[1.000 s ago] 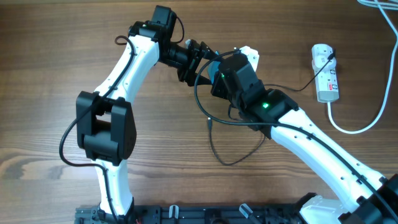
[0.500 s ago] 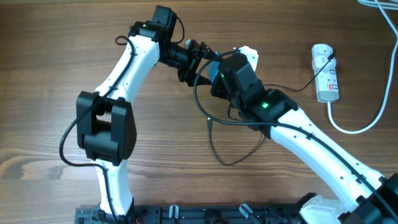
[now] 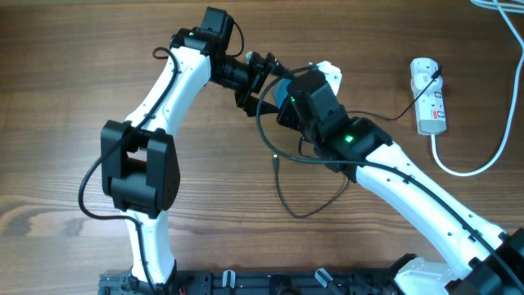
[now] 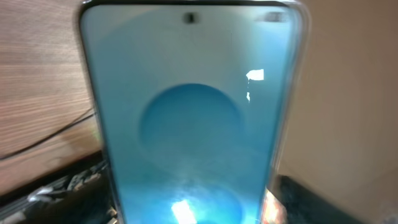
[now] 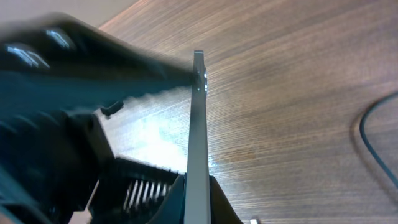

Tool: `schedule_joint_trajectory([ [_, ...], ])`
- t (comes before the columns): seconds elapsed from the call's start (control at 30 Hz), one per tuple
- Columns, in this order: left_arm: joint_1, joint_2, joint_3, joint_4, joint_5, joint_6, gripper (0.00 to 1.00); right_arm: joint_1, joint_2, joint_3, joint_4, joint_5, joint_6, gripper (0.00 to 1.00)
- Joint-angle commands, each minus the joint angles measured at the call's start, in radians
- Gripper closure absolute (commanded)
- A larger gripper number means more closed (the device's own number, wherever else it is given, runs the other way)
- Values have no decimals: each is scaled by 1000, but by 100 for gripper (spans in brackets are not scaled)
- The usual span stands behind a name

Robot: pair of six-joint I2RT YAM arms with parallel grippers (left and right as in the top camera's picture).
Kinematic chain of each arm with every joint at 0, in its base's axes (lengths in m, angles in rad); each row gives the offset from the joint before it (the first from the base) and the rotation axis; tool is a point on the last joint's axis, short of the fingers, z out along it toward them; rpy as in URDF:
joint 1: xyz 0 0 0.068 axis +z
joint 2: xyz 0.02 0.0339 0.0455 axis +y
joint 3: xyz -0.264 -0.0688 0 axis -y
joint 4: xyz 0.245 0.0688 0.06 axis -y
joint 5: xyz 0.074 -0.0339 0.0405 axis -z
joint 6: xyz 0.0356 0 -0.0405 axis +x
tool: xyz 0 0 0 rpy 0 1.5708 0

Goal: Plug charger to phone and switch on socket

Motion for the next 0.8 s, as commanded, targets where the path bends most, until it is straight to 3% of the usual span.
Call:
schedule_joint_trajectory([
  [0.0,2,0,1,28,37,5,0,-3,-20,17,6,5,230,96],
  [0.3,2,0,1,66,34,3,2,-67,-168,17,6,4,650,96],
  [0.4,2,0,1,66,34,-33,26,-67,-187,16,6,-26,769,95],
  [0.47,2,0,1,65,34,-70,35,-67,-183,16,5,-84,818,96],
  [0.63,2,0,1,66,97,-79,27,-66,-160,16,-37,-125,895,96],
  [0.77,2,0,1,65,113,-79,26,-66,-128,16,-50,-132,981,96],
])
